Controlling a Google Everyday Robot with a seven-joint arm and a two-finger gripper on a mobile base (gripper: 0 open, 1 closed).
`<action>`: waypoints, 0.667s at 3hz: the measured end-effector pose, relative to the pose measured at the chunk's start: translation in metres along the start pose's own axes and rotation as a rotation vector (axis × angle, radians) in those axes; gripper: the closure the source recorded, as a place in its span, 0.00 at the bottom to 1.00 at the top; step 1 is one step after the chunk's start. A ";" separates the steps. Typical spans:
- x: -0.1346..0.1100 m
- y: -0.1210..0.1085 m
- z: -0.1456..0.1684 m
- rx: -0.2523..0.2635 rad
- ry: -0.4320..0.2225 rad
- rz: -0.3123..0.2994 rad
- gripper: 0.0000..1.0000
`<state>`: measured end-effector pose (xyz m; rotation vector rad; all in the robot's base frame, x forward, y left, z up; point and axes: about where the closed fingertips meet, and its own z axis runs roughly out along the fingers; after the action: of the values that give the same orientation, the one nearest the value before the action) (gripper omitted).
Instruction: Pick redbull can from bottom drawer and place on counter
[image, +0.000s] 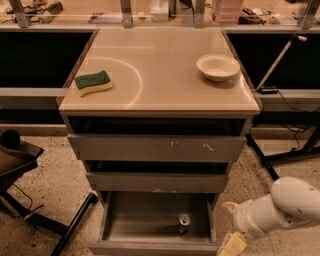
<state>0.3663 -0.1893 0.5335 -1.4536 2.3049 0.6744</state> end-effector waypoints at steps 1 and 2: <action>0.046 -0.010 0.075 -0.038 -0.027 0.122 0.00; 0.084 -0.008 0.124 -0.106 0.054 0.177 0.00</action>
Offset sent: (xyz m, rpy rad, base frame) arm -0.0364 0.0019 -0.2153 -0.0851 0.3244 -0.0423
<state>0.3416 -0.1869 0.3853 -1.3377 2.4951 0.8273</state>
